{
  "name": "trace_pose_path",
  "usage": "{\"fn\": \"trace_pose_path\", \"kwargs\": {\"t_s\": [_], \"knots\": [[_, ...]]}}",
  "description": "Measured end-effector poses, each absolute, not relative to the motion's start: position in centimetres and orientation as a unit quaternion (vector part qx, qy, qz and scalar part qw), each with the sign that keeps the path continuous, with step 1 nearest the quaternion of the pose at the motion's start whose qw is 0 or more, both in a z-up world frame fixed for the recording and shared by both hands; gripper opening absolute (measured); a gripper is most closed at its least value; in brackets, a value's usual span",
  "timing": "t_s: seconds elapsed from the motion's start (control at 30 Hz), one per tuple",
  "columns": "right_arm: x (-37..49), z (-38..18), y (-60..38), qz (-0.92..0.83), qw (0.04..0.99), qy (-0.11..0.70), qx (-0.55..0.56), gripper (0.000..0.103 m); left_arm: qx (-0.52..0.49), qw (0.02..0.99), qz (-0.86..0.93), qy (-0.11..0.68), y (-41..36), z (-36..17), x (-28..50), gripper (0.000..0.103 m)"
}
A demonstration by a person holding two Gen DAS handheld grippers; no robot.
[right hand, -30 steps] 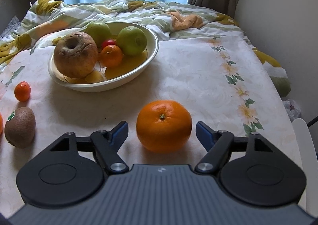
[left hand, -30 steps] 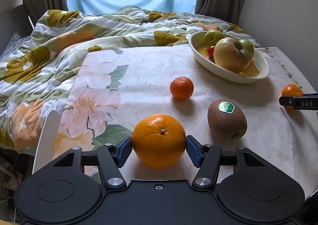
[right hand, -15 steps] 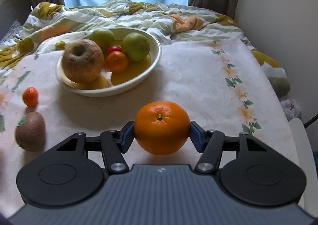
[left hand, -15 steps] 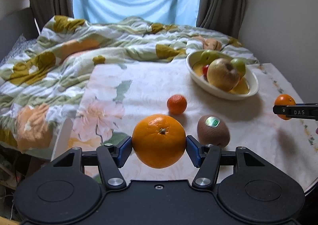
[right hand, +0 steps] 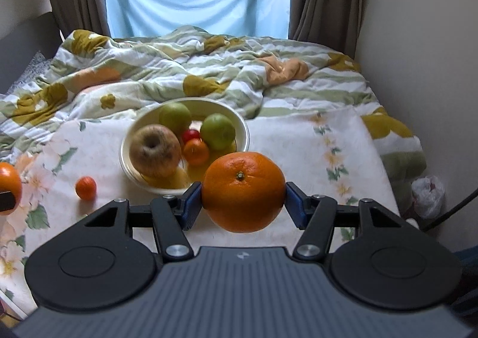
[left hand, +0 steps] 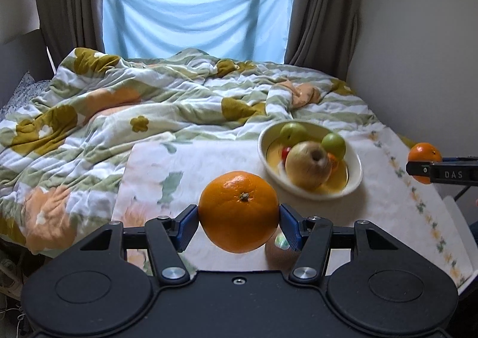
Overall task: Organize fruits
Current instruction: 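Lift the orange with the left tool while the right tool grasps another orange, then lower both oranges into the bowl and open both tools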
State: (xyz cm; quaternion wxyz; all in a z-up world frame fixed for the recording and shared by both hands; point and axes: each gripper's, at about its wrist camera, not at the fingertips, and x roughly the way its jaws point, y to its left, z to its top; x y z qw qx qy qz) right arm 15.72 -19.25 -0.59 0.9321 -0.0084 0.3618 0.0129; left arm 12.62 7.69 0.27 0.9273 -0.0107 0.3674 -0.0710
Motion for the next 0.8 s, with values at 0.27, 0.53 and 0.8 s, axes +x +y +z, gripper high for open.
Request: {"fn": "trace_pose_path", "kwargs": {"t_s": [0.27,0.53,0.8], "knots": [[19.6,1.6,-20.3,0.059,0.932,0.356,-0.024,0.074,-0.031,0.93,-0.048,0.362,5.5,1.7,17.0,0.063],[25.5,2.1,-21.2,0.108,0.931,0.347,-0.035,0.074,-0.044,0.925,-0.033,0.376,3.5,0.7,22.7,0.063],[30.8,0.5,-21.5,0.145,0.922,0.357,-0.042,0.074,-0.065,0.912,-0.023,0.404,1.9,-2.0,28.3,0.063]]}}
